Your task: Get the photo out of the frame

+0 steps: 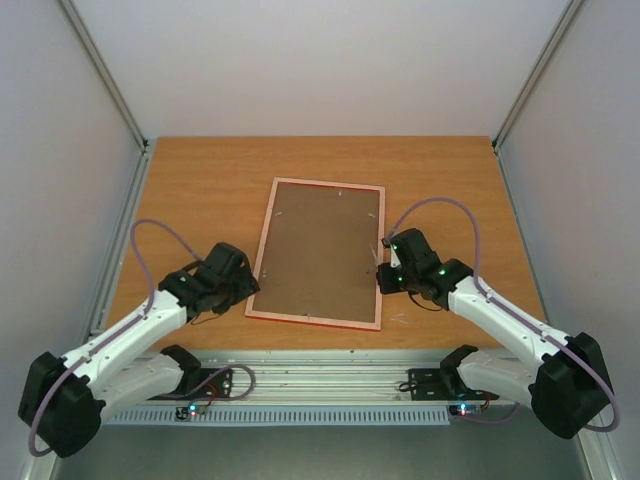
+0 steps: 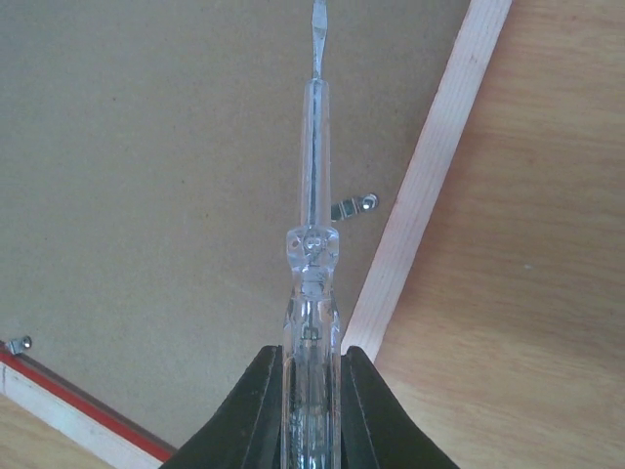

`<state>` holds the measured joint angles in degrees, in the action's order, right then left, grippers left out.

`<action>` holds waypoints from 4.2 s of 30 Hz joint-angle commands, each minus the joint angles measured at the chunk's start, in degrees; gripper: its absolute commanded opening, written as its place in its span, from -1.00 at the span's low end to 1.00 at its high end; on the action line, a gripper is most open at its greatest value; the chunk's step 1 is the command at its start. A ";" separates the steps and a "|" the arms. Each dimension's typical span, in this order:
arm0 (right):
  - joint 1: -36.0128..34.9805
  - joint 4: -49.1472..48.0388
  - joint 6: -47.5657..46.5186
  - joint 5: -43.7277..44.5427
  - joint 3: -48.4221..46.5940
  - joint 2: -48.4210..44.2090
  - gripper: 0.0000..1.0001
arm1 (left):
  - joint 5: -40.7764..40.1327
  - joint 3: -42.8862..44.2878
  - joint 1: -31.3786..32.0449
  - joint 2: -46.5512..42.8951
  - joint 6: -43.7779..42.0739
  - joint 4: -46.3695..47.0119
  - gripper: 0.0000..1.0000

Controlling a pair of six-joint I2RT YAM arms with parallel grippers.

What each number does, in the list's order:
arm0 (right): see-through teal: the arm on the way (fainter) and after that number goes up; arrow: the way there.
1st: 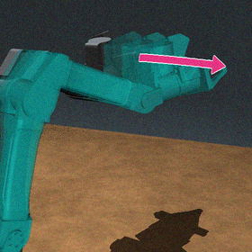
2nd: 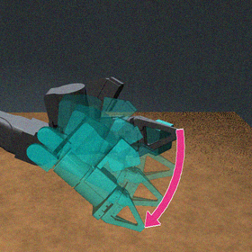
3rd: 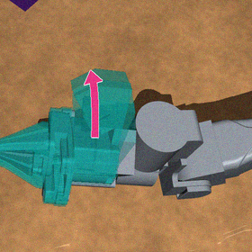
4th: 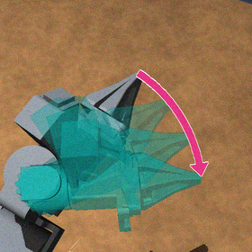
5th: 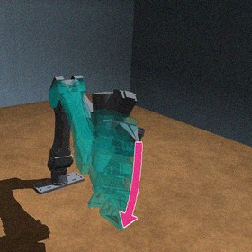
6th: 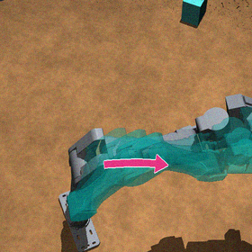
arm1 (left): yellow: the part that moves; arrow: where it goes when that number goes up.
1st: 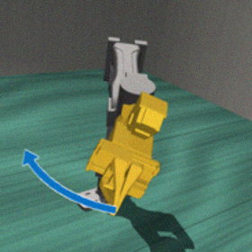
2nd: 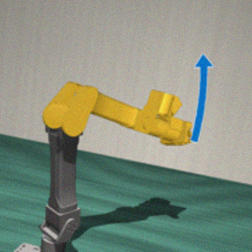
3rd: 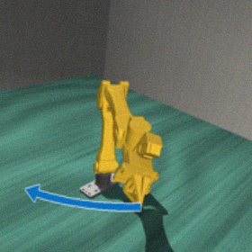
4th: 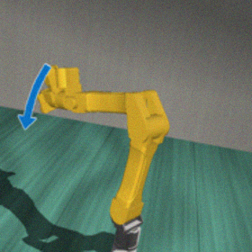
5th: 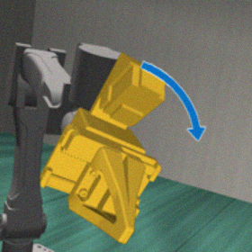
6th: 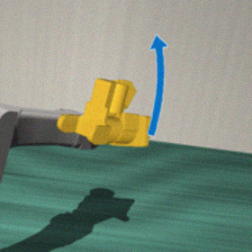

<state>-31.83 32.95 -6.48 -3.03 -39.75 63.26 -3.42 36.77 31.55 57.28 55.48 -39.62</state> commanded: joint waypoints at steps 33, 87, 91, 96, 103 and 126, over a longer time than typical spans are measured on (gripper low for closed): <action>-0.16 -6.67 1.99 1.45 4.81 -2.02 -0.98 | -7.75 -8.36 15.66 9.10 33.31 8.05 -0.03; -3.92 -10.80 -2.08 -7.18 1.44 7.99 -0.98 | 2.41 50.54 -9.97 60.15 -44.82 -0.33 -0.40; -5.30 -9.12 -2.49 -7.45 -1.47 10.19 -0.98 | 1.66 49.00 -10.02 56.36 -43.07 -0.59 -0.11; -6.89 -6.41 -3.87 -8.05 -7.10 14.19 -0.98 | 2.27 42.39 -9.98 49.50 -37.17 0.79 0.04; -10.74 -4.00 -5.42 -9.99 -15.50 22.40 -0.98 | 4.95 26.96 -10.02 35.39 -30.95 5.79 0.14; -14.01 -4.05 -7.55 -18.17 -28.92 39.14 -0.98 | 21.92 4.45 -9.80 25.97 -21.78 17.48 0.01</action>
<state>-44.93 28.29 -12.93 -18.50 -66.02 100.75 16.10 42.13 21.58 83.72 32.12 -25.61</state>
